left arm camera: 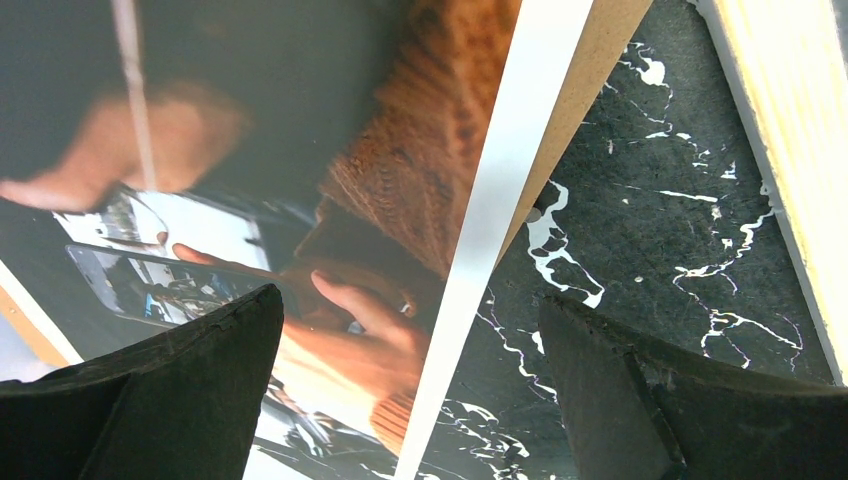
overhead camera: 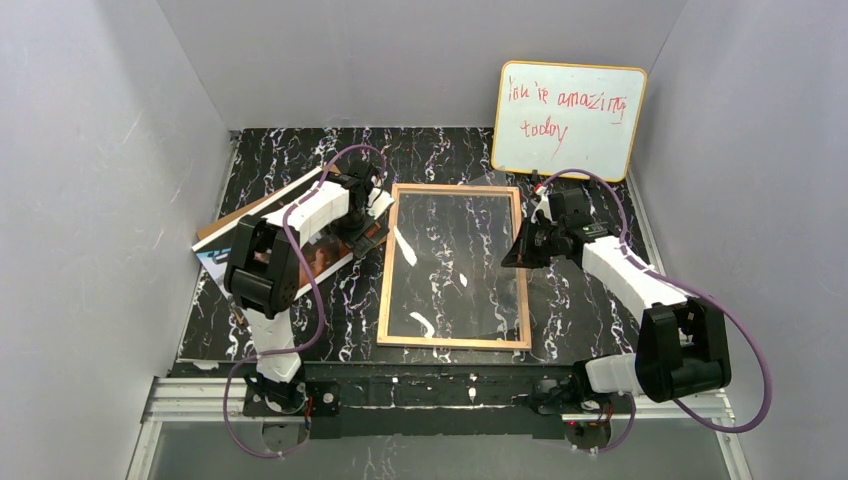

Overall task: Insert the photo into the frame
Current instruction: Place the photo frame item in the photo frame.

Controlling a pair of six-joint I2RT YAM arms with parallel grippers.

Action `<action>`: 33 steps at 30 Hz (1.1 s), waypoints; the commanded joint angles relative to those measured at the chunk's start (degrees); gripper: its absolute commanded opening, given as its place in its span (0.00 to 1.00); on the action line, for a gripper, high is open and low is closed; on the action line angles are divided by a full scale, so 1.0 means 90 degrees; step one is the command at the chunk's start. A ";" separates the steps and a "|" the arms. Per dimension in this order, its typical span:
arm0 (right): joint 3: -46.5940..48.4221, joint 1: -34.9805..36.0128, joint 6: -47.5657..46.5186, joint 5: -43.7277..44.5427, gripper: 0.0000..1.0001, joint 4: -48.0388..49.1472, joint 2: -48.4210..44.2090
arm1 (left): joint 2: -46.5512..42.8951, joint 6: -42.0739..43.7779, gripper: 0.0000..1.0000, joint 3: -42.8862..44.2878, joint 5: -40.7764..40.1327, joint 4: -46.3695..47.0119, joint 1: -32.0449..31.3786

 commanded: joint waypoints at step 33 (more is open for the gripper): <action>-0.0496 -0.0837 0.1085 -0.2688 0.01 0.1134 -0.0179 | 0.0138 -0.0491 0.98 -0.0393 0.0834 0.0417 -0.0254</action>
